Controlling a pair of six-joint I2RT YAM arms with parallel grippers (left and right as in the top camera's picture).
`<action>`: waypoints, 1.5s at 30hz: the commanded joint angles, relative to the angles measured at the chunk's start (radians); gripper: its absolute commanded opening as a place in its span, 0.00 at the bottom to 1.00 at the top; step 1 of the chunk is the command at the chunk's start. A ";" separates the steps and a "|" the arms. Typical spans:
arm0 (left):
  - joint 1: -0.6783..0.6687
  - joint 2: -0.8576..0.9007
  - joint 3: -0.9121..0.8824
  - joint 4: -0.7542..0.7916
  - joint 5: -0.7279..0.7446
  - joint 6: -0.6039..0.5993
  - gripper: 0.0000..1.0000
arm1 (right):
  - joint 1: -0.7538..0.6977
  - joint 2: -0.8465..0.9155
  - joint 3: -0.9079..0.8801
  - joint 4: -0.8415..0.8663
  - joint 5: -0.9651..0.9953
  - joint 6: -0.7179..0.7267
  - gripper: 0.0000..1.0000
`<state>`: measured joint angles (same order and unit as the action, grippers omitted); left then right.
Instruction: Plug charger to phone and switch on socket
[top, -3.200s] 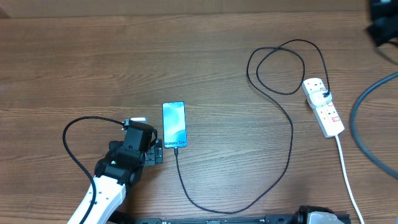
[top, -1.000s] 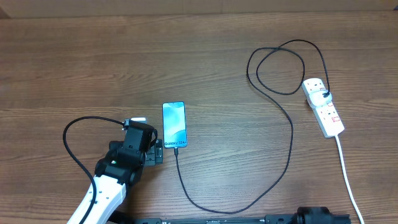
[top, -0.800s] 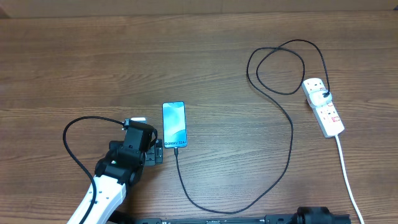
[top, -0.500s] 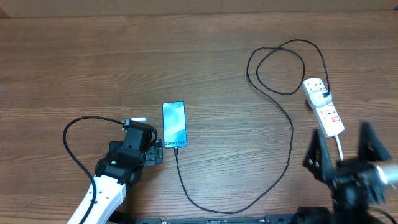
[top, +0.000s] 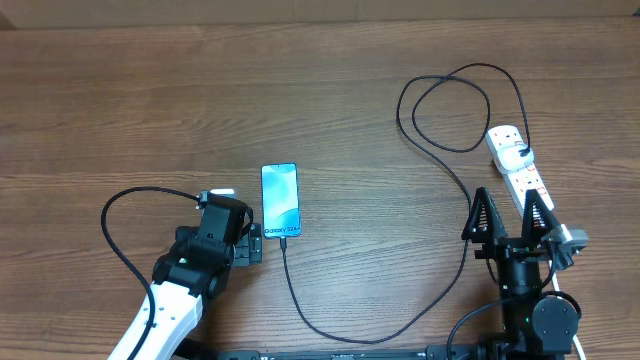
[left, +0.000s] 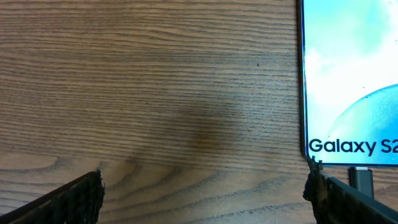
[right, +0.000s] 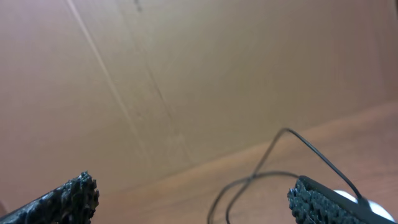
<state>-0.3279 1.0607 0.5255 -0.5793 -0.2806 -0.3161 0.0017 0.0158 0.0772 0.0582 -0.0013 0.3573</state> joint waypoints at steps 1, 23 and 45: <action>-0.006 0.005 -0.002 0.001 -0.003 -0.013 1.00 | 0.003 -0.009 -0.009 -0.048 0.034 0.021 1.00; -0.006 0.005 -0.002 0.001 -0.003 -0.013 1.00 | 0.003 -0.006 -0.069 -0.135 0.082 0.021 1.00; -0.006 0.005 -0.002 0.001 -0.003 -0.013 1.00 | -0.066 -0.012 -0.069 -0.137 0.060 -0.137 1.00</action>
<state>-0.3279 1.0607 0.5255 -0.5793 -0.2806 -0.3161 -0.0540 0.0158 0.0185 -0.0792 0.0669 0.3069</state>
